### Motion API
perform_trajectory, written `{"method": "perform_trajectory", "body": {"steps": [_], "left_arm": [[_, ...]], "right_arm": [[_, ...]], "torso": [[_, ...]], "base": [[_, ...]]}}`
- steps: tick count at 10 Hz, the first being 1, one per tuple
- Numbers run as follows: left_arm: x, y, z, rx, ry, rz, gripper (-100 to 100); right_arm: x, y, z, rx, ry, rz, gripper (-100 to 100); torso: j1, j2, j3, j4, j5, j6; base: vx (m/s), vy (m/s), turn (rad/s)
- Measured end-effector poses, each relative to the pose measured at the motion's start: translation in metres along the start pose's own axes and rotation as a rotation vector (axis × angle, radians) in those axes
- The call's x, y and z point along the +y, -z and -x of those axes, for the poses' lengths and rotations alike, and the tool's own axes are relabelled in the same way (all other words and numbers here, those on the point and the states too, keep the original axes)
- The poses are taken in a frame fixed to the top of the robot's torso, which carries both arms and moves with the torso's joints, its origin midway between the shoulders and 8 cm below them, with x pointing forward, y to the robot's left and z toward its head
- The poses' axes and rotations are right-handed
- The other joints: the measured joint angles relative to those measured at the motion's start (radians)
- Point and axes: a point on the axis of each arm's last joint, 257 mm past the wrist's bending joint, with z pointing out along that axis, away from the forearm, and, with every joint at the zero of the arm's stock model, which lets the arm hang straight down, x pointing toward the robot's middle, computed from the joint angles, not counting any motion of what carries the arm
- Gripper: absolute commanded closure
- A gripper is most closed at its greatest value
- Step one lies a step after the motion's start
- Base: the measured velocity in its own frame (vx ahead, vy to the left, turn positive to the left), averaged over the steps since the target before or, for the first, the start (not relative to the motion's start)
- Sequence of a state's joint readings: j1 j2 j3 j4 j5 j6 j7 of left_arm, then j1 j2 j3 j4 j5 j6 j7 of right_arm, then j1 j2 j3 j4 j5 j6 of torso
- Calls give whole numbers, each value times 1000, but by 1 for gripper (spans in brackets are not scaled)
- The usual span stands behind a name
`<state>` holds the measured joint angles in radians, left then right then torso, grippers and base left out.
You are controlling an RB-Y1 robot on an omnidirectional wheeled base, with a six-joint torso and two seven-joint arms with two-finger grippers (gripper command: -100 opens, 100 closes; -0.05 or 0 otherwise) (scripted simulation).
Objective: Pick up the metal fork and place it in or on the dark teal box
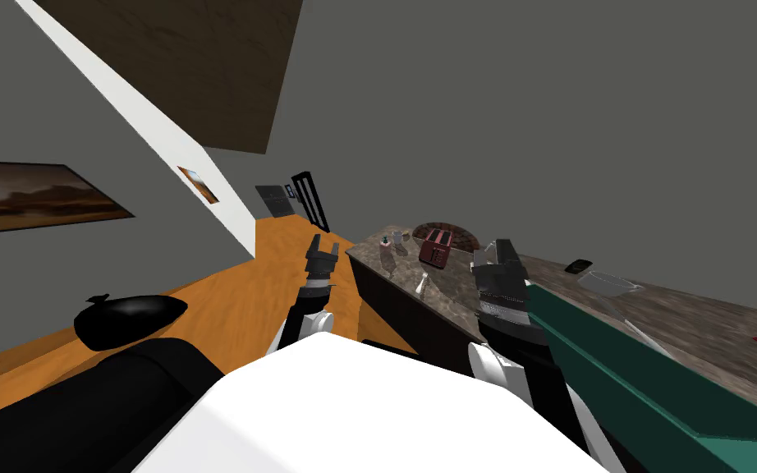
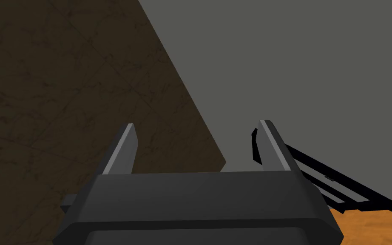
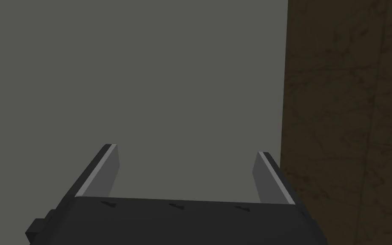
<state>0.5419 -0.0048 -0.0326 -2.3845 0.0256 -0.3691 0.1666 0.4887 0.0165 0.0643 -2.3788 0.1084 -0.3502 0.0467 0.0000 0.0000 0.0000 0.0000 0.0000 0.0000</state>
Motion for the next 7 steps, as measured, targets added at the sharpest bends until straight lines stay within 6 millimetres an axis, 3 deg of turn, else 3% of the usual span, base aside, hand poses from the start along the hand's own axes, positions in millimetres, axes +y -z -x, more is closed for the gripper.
{"method": "perform_trajectory", "body": {"steps": [7], "left_arm": [[0, 0, 0, 0, 0, 0, 0]], "right_arm": [[-2, 18, -5, 161, 303, 21, -100]], "torso": [[-1, 3, 2, 1, 0, 0]], "base": [[-34, -5, 88]]}}
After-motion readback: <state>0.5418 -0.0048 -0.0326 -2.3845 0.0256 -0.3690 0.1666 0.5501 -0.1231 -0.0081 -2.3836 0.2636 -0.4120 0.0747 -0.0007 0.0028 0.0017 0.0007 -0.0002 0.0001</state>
